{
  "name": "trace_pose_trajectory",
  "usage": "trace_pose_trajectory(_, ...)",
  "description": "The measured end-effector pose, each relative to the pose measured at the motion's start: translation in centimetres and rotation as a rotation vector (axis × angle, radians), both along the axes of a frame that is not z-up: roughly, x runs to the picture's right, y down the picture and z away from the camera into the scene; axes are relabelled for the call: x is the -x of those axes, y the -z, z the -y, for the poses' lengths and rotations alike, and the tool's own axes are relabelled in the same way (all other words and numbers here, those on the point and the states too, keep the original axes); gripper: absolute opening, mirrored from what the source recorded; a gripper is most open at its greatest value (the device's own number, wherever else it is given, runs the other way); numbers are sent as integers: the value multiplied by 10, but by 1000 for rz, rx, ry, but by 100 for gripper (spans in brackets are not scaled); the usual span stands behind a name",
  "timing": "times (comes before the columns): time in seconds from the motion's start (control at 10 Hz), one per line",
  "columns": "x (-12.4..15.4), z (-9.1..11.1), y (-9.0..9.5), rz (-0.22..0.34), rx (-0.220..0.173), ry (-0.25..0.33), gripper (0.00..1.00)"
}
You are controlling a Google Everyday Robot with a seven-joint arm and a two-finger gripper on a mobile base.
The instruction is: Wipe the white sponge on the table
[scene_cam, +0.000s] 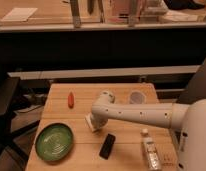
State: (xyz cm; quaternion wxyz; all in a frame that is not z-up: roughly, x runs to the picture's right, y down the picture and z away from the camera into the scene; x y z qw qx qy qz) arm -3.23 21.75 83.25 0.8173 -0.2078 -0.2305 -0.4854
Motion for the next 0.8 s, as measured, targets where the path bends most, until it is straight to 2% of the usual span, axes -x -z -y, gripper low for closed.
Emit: trace_pose_trajectory(0.8, 5, 2, -5, 28, -18, 26, 0)
